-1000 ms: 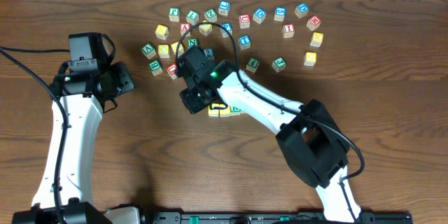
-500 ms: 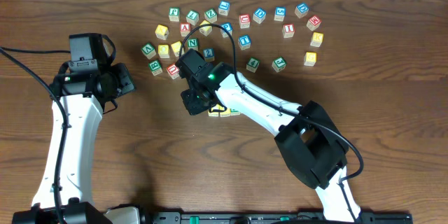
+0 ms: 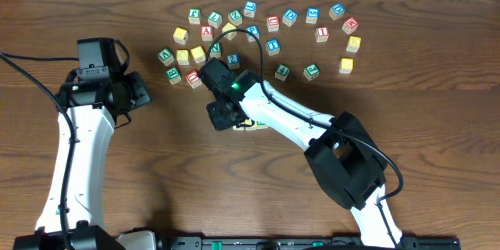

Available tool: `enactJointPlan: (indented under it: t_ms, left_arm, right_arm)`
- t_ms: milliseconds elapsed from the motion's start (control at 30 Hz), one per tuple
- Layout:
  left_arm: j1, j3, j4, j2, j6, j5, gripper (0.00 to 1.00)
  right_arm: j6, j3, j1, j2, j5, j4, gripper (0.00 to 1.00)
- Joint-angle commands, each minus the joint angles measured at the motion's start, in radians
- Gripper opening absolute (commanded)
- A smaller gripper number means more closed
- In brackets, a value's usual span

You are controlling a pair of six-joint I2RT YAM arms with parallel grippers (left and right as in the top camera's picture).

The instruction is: Spell out CORL

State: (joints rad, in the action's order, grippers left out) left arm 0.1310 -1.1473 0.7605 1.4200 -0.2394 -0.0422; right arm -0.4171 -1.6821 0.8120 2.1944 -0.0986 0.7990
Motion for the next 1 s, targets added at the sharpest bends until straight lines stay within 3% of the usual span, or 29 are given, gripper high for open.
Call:
enactJointPlan:
  t_ms: [0, 967]
  left_arm:
    - [0.003, -0.002, 0.006, 0.009, -0.009, 0.013, 0.54]
    - [0.003, -0.002, 0.006, 0.009, -0.009, 0.013, 0.54]
  right_arm:
    - [-0.017, -0.018, 0.005, 0.011, 0.022, 0.009, 0.10]
    - [-0.016, -0.018, -0.022, 0.011, 0.016, 0.034, 0.11]
